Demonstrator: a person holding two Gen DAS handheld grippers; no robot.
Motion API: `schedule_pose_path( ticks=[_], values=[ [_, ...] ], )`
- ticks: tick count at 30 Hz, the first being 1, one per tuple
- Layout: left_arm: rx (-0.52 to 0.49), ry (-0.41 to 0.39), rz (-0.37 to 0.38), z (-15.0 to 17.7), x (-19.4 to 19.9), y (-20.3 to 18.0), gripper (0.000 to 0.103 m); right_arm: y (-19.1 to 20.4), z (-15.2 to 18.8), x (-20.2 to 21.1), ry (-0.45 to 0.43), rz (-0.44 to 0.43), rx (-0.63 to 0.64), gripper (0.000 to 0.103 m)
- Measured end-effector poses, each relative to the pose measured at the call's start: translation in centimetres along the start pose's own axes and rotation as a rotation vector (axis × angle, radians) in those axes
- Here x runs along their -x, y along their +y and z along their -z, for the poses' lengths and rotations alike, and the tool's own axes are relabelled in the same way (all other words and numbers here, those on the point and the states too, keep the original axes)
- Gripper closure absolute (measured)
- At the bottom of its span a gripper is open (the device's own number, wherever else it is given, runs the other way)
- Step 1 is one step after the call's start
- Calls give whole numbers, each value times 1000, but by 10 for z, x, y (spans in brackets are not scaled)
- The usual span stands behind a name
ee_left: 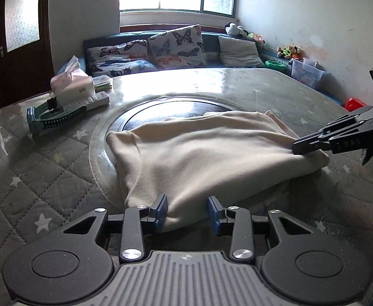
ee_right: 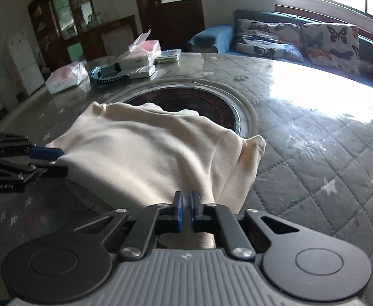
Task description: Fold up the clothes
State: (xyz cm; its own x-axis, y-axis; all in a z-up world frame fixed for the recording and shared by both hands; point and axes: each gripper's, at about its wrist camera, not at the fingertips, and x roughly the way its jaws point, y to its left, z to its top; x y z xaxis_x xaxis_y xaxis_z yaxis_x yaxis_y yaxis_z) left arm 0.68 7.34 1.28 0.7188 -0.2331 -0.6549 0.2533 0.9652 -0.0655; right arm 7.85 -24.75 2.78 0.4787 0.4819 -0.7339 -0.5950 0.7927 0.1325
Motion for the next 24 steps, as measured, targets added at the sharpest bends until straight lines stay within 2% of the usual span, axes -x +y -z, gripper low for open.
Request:
schedule_pose_path(
  ticks=[5, 8, 10, 11, 16, 24],
  values=[
    [8, 7, 14, -8, 5, 4, 64, 10, -19, 2, 1, -3, 60, 92],
    [7, 8, 6, -18, 4, 4, 56, 16, -31, -4, -12, -10, 76, 78],
    [-1, 3, -13, -25, 1, 3, 50, 19, -39, -10, -22, -13, 80, 74],
    [-2, 0, -23, -28, -1, 3, 49, 21, -42, -13, -29, -8, 78, 70],
    [29, 4, -55, -46, -18, 11, 39, 19, -55, -34, -47, 2, 31, 66],
    [86, 36, -113, -67, -55, 30, 38, 7, -72, -72, -24, 39, -31, 63]
  ],
)
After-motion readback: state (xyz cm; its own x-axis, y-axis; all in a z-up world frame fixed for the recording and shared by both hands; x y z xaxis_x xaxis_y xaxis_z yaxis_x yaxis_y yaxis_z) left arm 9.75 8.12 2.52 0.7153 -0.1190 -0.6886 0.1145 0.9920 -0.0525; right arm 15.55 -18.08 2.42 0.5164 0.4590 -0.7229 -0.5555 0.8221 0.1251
